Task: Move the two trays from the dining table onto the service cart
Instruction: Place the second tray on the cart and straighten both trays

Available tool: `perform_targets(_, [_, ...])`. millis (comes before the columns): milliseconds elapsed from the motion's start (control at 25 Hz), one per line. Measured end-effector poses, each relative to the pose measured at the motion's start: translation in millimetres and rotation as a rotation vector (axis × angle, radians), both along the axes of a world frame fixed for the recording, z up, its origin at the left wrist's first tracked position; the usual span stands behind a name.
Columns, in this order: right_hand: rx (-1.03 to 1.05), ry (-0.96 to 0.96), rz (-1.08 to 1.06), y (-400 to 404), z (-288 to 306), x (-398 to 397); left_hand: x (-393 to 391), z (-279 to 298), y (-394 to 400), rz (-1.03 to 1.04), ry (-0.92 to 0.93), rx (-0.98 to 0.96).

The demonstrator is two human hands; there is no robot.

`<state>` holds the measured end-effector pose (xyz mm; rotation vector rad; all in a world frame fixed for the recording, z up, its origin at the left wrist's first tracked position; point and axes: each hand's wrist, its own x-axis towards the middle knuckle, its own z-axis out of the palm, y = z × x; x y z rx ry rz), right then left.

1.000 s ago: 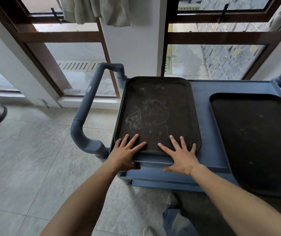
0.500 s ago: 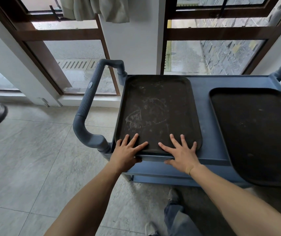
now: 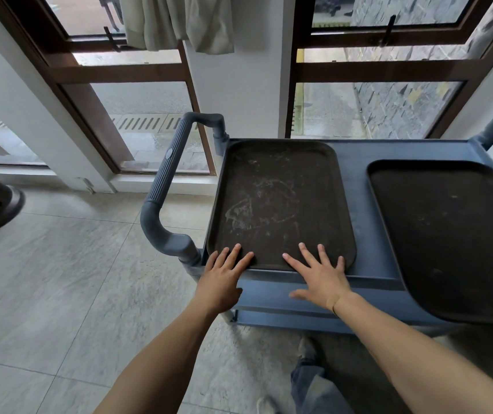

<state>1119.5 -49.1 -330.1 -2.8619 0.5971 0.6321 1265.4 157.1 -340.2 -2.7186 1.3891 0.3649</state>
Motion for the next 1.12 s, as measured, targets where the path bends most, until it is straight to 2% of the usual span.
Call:
perform_targets(600, [0.078, 0.071, 0.052, 18.3, 30.4, -29.9, -23.0, 30.8, 7.0, 0.12, 0.096, 0.132])
perform_targets(760, [0.111, 0.043, 0.028, 4.9, 45.2, -37.6, -27.4, 45.0, -13.0, 0.162, 0.187, 0.161])
perform_targets(1120, [-0.021, -0.067, -0.035, -66.6, 67.7, -97.2, -69.4, 61.8, -76.4, 0.097, 0.207, 0.058])
